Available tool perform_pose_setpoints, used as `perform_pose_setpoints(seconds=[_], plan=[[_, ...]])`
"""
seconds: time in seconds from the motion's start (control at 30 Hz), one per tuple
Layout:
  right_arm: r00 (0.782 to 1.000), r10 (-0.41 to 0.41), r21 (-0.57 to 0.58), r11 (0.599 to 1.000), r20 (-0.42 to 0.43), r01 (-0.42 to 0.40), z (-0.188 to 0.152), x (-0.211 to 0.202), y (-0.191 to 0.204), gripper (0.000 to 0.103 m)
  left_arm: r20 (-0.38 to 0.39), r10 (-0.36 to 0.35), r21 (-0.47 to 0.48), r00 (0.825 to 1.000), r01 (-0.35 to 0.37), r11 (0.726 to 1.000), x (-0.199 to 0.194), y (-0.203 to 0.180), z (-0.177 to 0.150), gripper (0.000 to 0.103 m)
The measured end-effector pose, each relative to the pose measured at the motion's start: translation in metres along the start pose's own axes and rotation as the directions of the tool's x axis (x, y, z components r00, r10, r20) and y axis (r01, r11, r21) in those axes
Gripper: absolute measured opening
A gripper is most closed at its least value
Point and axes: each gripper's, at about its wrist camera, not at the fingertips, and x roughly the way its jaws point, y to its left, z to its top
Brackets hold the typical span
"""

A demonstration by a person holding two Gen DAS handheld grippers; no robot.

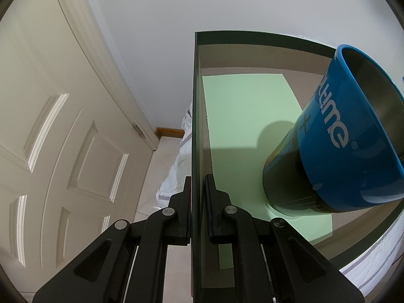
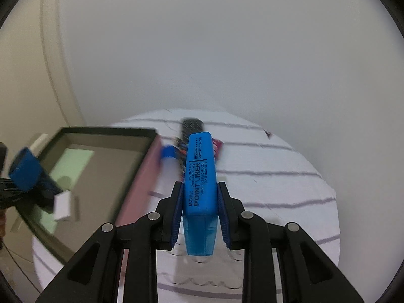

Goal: Organize rigid objects
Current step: 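Carry the blue highlighter into the box and open the right gripper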

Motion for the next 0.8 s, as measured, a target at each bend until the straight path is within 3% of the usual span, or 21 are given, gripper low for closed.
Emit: perform_pose_setpoints(seconds=[0.2, 0.43, 0.6, 0.8], plan=[[0.994, 0.098, -0.056, 0.994, 0.038, -0.095, 0.014, -0.017, 0.041, 0.026, 0.0, 0.001, 0.003, 1.0, -0.001, 1.0, 0.0, 0.0, 0.0, 0.006], [0.972, 0.232, -0.122, 0.964, -0.051, -0.236, 0.012, 0.002, 0.099, 0.026, 0.002, -0.002, 0.004, 1.0, 0.002, 1.0, 0.0, 0.0, -0.002, 0.006], [0.959, 0.246, -0.145, 0.953, -0.142, -0.266, -0.005, 0.038, 0.123, 0.027, 0.004, -0.004, 0.003, 1.0, 0.004, 1.0, 0.0, -0.001, -0.002, 0.006], [0.955, 0.207, -0.148, 0.959, -0.213, -0.241, -0.019, 0.066, 0.13, 0.027, 0.003, -0.003, 0.004, 1.0, 0.003, 1.0, 0.001, -0.001, -0.002, 0.006]])
